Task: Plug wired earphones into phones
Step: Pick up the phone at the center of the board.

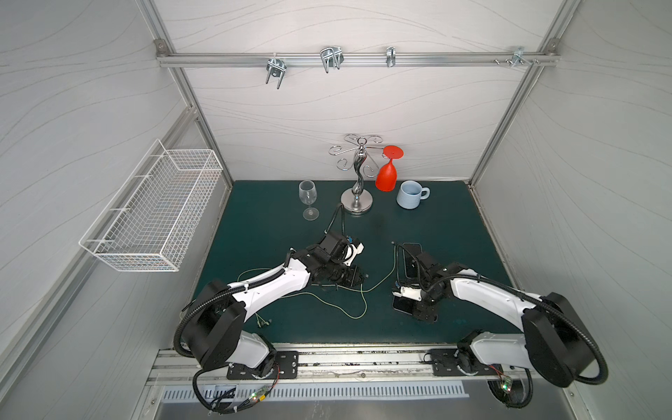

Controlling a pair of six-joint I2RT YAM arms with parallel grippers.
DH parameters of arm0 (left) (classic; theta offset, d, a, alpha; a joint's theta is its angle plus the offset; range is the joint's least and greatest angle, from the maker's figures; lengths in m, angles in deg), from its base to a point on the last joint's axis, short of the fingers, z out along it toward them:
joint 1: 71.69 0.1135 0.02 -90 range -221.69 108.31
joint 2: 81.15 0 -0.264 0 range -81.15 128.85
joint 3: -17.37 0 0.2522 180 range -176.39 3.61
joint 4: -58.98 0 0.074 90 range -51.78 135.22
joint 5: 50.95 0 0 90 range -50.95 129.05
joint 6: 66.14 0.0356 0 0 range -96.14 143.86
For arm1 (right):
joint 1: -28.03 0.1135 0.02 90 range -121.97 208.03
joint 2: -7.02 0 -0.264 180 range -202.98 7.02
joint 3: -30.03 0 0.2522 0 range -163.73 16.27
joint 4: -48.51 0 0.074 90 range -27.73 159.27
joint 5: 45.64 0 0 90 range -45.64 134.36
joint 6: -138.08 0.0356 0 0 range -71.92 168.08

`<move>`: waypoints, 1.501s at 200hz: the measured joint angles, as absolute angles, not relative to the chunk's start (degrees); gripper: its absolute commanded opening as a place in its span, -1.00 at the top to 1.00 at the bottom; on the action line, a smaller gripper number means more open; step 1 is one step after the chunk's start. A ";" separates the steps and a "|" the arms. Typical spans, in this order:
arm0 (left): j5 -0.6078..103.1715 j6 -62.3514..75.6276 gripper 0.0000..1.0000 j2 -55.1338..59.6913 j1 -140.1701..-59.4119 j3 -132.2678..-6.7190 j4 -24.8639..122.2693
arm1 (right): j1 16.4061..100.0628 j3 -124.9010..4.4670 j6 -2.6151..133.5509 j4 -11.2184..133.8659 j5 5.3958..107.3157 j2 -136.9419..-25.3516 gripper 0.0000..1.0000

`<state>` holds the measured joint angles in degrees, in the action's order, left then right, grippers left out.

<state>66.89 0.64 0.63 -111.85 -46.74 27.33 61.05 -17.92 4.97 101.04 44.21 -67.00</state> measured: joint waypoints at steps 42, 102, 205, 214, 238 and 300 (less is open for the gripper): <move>66.87 0.66 1.00 0.63 -111.85 -46.74 27.57 | 61.94 -17.72 4.56 100.95 44.17 -67.55 -0.58; 66.84 0.64 1.00 0.63 -111.85 -46.06 28.03 | 64.24 -17.38 5.04 100.93 42.86 -66.89 -0.40; 67.13 0.64 1.00 0.52 -111.85 -46.41 26.74 | 61.90 -12.98 8.14 96.64 42.75 -58.02 -0.34; 67.19 0.61 1.00 0.52 -111.85 -46.78 26.15 | 61.66 -12.33 8.25 95.66 42.62 -56.68 -0.33; 67.96 0.59 1.00 0.23 -111.85 -48.03 25.32 | 61.07 -10.58 8.66 93.61 42.25 -52.40 -0.33; 71.26 0.20 1.00 0.19 -112.42 -52.05 24.69 | 59.80 -8.94 8.69 90.24 43.36 -39.26 -0.33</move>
